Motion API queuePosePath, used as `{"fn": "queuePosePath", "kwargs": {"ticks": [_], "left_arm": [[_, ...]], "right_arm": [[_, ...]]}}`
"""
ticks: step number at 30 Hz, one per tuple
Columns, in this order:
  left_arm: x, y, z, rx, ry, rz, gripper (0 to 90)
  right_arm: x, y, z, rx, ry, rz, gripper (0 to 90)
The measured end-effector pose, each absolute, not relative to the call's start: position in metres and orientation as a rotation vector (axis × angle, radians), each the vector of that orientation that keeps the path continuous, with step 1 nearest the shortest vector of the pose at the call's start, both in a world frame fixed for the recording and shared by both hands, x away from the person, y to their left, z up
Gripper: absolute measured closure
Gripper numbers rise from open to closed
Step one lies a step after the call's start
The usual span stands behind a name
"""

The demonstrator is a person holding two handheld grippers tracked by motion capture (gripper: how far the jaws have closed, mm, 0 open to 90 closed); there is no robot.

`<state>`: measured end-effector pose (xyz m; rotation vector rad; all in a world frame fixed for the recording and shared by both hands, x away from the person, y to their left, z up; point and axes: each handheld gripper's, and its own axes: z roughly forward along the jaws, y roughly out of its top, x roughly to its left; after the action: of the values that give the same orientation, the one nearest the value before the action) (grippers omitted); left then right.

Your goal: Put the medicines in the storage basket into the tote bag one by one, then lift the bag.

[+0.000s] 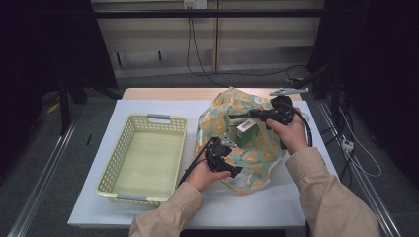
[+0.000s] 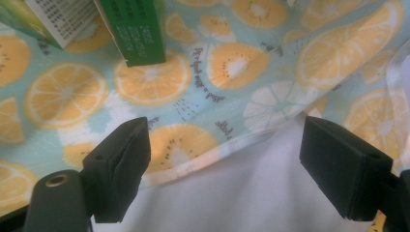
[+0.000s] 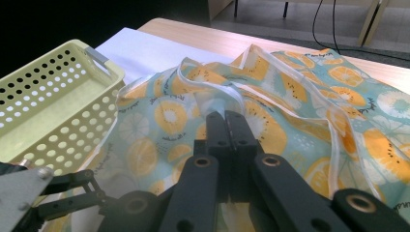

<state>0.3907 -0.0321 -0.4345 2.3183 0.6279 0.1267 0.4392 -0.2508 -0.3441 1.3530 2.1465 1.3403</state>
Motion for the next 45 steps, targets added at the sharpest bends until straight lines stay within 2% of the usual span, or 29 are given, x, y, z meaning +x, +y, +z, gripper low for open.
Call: {"fn": "queuePosePath", "kwargs": {"ticks": [7, 15, 16, 18, 19, 23, 25, 33, 45], "left_arm": [[0.395, -0.035, -0.444, 2.357, 0.633, 0.174, 19.8], [0.396, -0.039, -0.449, 2.351, 0.619, 0.177, 26.2], [0.396, -0.040, -0.449, 2.351, 0.610, 0.179, 29.2], [0.396, -0.040, -0.449, 2.341, 0.599, 0.186, 42.8], [0.397, -0.040, -0.449, 2.339, 0.610, 0.190, 45.9], [0.398, -0.038, -0.446, 2.313, 0.629, 0.184, 81.6], [0.398, -0.035, -0.441, 2.282, 0.679, 0.173, 89.9], [0.394, -0.027, -0.400, 2.206, 0.753, 0.171, 90.0], [0.398, -0.026, -0.323, 2.134, 0.736, 0.235, 90.0]], "right_arm": [[0.440, -0.251, -0.344, 1.360, 2.144, 1.347, 90.0], [0.440, -0.253, -0.344, 1.367, 2.141, 1.352, 90.0], [0.440, -0.253, -0.344, 1.366, 2.137, 1.354, 90.0], [0.440, -0.254, -0.344, 1.367, 2.138, 1.354, 90.0], [0.440, -0.254, -0.344, 1.367, 2.137, 1.357, 90.0], [0.439, -0.255, -0.343, 1.366, 2.134, 1.360, 90.0], [0.439, -0.256, -0.343, 1.370, 2.134, 1.358, 90.0], [0.437, -0.257, -0.340, 1.360, 2.130, 1.359, 90.0], [0.436, -0.264, -0.321, 1.342, 2.098, 1.359, 90.0]]}}
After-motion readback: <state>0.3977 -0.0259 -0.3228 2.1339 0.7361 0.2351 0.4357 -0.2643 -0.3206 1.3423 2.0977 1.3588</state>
